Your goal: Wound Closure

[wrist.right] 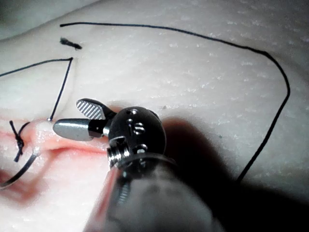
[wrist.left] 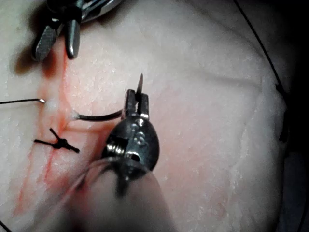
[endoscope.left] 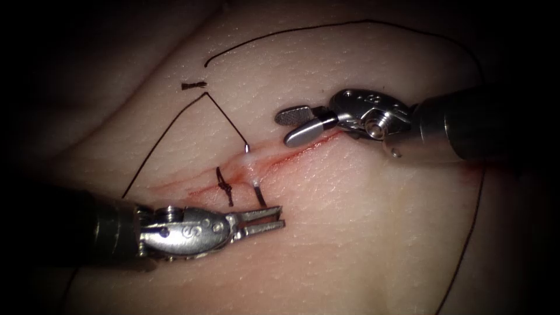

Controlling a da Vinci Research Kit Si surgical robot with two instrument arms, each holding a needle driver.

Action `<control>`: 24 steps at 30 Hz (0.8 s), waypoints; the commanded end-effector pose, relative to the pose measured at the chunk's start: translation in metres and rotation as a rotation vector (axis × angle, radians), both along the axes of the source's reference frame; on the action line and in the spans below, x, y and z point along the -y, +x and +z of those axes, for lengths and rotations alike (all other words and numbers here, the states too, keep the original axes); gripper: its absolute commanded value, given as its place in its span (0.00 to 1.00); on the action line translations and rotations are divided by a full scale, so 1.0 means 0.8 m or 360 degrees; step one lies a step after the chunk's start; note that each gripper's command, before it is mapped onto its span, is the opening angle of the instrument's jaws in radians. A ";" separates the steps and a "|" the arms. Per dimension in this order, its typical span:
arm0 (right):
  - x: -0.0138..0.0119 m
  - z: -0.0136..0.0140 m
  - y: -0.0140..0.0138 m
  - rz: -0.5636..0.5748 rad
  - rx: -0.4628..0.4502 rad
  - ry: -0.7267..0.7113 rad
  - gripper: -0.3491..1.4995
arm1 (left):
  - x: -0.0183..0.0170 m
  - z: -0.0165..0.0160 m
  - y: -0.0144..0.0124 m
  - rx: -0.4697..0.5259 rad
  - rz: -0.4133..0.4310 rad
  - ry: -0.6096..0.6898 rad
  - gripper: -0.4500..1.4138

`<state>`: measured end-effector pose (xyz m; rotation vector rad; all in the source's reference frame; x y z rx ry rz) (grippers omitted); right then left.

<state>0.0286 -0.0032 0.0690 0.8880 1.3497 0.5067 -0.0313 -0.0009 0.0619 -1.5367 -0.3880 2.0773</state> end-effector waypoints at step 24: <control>0.0033 -0.0009 0.0004 -0.0019 0.0059 0.0273 0.12 | -0.0020 -0.0049 0.0016 0.0134 -0.0006 -0.0323 0.00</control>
